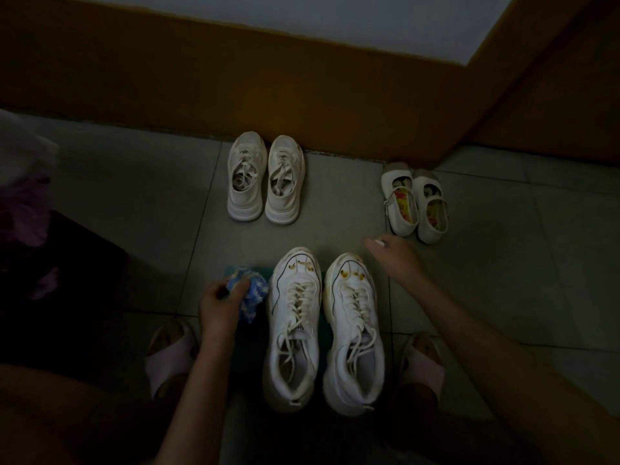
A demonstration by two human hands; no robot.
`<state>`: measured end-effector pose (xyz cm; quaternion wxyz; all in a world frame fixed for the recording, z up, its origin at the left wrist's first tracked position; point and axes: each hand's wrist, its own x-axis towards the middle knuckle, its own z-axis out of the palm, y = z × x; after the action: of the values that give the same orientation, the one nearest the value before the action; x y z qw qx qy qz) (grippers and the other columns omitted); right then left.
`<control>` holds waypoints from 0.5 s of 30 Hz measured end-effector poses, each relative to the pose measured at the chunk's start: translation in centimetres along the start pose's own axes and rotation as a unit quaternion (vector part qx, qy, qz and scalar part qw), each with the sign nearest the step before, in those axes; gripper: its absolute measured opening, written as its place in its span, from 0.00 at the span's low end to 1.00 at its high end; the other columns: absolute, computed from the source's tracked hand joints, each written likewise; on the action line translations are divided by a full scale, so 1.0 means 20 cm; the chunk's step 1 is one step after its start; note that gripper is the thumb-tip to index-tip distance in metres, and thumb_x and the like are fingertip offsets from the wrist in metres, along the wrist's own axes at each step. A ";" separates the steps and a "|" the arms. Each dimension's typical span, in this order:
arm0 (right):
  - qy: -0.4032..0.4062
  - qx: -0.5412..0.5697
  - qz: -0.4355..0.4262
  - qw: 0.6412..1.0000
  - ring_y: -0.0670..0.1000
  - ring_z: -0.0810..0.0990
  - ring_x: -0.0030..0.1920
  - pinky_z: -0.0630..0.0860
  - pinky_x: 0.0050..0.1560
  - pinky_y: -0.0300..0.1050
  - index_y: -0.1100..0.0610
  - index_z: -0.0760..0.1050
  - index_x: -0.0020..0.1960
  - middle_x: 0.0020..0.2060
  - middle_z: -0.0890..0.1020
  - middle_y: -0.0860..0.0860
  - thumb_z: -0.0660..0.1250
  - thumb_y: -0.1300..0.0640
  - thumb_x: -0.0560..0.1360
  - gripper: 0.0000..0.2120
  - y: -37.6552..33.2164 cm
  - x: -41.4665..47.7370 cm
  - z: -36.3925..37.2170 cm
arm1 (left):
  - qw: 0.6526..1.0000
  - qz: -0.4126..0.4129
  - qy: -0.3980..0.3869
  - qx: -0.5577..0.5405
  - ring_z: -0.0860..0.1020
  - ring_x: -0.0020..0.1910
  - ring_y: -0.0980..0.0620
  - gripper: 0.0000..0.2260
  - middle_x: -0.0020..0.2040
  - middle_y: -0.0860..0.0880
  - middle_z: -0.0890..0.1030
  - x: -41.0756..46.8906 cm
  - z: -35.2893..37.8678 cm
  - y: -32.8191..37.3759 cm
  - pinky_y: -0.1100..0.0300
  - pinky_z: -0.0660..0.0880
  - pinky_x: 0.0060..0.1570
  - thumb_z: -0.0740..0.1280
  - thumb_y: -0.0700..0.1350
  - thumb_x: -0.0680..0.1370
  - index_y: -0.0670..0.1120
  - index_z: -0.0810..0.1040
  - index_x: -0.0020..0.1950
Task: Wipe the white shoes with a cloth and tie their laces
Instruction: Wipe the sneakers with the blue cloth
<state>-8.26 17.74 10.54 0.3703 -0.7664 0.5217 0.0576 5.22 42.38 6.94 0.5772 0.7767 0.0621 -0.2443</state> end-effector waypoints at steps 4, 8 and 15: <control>-0.015 0.023 -0.003 1.000 0.47 0.68 0.34 0.63 0.36 0.43 0.46 0.60 0.31 0.30 0.65 0.45 0.61 0.38 0.73 0.19 0.03 0.01 0.00 | 1.000 0.000 0.001 -0.006 0.70 0.19 0.66 0.10 0.30 0.48 0.72 0.00 0.00 0.00 0.75 0.64 0.22 0.68 0.35 0.75 0.43 0.72 0.35; 0.010 0.008 -0.018 1.000 0.50 0.68 0.32 0.63 0.36 0.44 0.50 0.61 0.27 0.26 0.66 0.46 0.62 0.42 0.73 0.21 0.04 0.00 0.01 | 1.000 0.003 0.005 -0.009 0.70 0.20 0.67 0.07 0.31 0.48 0.72 -0.01 0.00 0.00 0.75 0.65 0.23 0.68 0.34 0.75 0.41 0.73 0.38; -0.039 0.017 -0.085 0.995 0.50 0.73 0.37 0.65 0.37 0.44 0.54 0.71 0.34 0.32 0.73 0.49 0.62 0.43 0.75 0.17 -0.18 0.01 0.05 | 1.000 0.008 0.004 -0.002 0.72 0.25 0.63 0.06 0.31 0.48 0.72 -0.01 -0.01 -0.01 0.75 0.65 0.24 0.68 0.35 0.74 0.40 0.74 0.39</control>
<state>-4.84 18.92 11.55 0.4073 -0.7985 0.4407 0.0469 5.10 42.56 6.89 0.5806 0.7767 0.0589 -0.2369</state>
